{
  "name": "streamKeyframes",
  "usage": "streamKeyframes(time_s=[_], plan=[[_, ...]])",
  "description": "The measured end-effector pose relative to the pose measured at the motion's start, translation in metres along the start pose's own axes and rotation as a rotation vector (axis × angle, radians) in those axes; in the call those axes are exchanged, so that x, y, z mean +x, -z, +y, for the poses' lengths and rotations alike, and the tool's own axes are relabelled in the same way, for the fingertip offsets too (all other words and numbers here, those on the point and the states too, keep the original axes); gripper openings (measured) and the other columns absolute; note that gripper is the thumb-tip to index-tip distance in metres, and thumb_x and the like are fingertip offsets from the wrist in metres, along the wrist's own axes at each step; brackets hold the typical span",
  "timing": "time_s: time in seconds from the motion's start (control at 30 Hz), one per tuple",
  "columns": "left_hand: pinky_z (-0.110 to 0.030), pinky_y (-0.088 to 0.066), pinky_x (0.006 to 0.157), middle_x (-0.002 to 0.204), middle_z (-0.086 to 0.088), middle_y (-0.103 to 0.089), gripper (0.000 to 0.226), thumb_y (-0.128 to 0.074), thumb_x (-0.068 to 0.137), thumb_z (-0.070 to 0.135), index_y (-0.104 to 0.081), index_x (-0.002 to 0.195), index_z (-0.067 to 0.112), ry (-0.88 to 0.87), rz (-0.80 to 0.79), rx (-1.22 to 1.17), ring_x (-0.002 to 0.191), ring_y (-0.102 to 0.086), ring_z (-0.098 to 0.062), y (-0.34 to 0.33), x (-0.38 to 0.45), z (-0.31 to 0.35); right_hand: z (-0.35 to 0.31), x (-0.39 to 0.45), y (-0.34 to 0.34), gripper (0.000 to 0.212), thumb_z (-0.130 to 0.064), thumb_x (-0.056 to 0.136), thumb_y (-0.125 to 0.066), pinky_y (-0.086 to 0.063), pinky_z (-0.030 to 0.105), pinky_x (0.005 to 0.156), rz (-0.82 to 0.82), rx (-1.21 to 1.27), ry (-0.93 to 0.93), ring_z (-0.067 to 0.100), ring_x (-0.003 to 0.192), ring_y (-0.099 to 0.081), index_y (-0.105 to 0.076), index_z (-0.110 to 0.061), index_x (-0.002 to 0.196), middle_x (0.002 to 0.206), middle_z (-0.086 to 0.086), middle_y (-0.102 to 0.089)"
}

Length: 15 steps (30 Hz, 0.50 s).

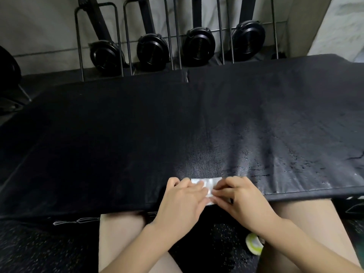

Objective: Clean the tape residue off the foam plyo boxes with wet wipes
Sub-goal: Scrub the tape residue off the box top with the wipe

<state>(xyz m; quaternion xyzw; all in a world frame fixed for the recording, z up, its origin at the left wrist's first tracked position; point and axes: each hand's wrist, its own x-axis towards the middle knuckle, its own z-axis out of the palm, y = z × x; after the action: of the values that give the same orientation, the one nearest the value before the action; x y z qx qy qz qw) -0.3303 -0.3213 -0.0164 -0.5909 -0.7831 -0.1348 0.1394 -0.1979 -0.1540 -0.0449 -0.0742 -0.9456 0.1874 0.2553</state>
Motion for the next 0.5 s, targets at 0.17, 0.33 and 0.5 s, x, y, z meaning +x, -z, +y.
streamKeyframes(time_s=[0.17,0.33,0.5], plan=[[-0.035,-0.041,0.077,0.110,0.018,-0.069,0.013,-0.065,0.093,0.042,-0.072,0.095,0.030,-0.057,0.119,-0.029,0.083,-0.058,-0.010,-0.004,-0.018,0.003,-0.012,-0.019,-0.009,0.018,-0.039,0.094,-0.067,-0.041,0.027,0.074,0.098,-0.102,0.105,0.015,0.084,-0.061,-0.078,-0.025,0.096,0.099,-0.012,-0.067],[-0.036,-0.042,0.071,0.107,0.016,-0.070,0.010,-0.068,0.096,0.029,-0.076,0.101,0.027,-0.086,0.241,0.004,0.080,-0.062,-0.011,0.000,-0.038,-0.009,-0.034,-0.005,-0.028,0.008,-0.027,0.092,-0.073,-0.041,0.034,0.070,0.137,-0.164,0.212,0.020,0.079,-0.059,-0.073,-0.020,0.089,0.096,-0.007,-0.068],[-0.033,-0.036,0.071,0.106,0.014,-0.072,0.007,-0.073,0.091,0.023,-0.079,0.094,0.024,-0.069,0.292,0.131,0.077,-0.063,-0.012,0.007,-0.070,-0.043,-0.068,0.009,-0.055,0.008,-0.019,0.092,-0.072,-0.041,0.036,0.072,0.129,-0.121,0.241,0.022,0.079,-0.056,-0.069,-0.018,0.084,0.092,-0.003,-0.066]])
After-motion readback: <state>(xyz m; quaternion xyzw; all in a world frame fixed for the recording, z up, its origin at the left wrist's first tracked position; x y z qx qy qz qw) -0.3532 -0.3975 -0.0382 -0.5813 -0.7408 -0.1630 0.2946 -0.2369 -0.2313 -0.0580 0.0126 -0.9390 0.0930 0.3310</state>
